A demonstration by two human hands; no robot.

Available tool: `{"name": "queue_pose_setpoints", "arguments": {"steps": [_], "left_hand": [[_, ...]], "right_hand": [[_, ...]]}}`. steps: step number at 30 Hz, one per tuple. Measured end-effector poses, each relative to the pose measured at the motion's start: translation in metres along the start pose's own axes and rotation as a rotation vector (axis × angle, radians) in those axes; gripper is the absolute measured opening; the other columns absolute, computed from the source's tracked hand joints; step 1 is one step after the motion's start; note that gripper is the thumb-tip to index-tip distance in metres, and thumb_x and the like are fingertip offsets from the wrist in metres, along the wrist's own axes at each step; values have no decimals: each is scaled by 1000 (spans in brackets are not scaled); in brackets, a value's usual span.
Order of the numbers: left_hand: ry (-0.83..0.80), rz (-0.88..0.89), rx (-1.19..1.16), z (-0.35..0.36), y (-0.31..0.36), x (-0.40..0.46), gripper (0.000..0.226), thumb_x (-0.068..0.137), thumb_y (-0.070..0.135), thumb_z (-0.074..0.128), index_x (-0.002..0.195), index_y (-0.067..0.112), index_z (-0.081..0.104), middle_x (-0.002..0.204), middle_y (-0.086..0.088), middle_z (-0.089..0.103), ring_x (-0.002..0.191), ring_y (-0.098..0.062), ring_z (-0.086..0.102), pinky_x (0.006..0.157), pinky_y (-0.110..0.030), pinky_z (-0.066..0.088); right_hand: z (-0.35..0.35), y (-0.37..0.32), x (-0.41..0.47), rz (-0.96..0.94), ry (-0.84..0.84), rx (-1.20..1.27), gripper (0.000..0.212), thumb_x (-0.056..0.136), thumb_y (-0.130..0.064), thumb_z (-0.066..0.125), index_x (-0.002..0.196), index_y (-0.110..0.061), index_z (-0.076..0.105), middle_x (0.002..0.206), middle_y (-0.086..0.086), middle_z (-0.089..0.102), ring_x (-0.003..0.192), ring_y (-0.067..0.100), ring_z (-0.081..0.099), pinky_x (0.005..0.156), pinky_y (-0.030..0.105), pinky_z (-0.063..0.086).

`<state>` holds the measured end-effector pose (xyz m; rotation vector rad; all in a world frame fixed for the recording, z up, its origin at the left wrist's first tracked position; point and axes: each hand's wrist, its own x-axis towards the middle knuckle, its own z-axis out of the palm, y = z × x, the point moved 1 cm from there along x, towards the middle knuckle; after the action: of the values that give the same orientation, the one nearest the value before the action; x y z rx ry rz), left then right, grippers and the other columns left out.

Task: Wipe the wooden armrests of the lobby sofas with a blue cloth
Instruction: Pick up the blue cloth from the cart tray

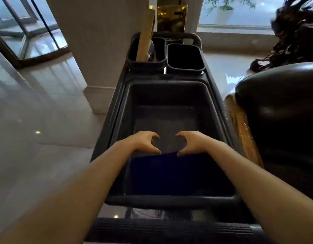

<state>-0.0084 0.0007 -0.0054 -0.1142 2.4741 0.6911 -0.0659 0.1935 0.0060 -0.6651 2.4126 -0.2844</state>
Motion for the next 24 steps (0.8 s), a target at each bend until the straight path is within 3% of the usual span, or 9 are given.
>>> {"name": "queue_pose_setpoints", "arguments": {"steps": [5,11,16,19,21,24], "left_hand": [[-89,-50,-6,40,-21,13,77,71,46,69,137,24,36,133,-6,53,117,-21,52,99,-34,42],[-89,-44,-61,67,-24,28,63,70,41,69,127,29,45,127,-1,57,108,-17,57,93,-38,49],[-14,-38,22,93,-22,33,76,75,34,69,140,21,32,139,-5,45,124,-23,45,101,-42,42],[70,-47,99,110,-23,30,69,80,19,66,141,17,31,144,-4,36,131,-23,33,101,-37,41],[101,-35,153,116,-24,28,60,83,7,59,138,15,36,141,-5,36,128,-23,33,96,-35,44],[153,8,223,117,-21,24,40,83,-5,50,120,10,53,121,-9,49,112,-24,46,83,-33,47]], "right_hand": [[45,20,14,64,-137,38,88,69,-39,76,142,-24,28,142,8,44,126,28,43,104,42,39],[65,39,34,109,-98,38,93,68,-41,76,143,-30,23,144,6,41,126,28,42,99,46,43],[85,47,36,118,-76,-25,87,72,-39,73,143,-29,24,150,5,30,135,31,25,102,49,38],[101,45,31,134,-67,-100,77,79,-28,69,143,-29,25,154,4,19,139,32,13,104,51,37],[103,41,28,123,-55,-162,71,82,-22,65,143,-27,27,152,8,22,137,34,16,101,49,40],[100,38,24,65,-28,-292,55,87,-11,56,138,-20,38,139,12,38,126,35,32,91,43,47]]}}
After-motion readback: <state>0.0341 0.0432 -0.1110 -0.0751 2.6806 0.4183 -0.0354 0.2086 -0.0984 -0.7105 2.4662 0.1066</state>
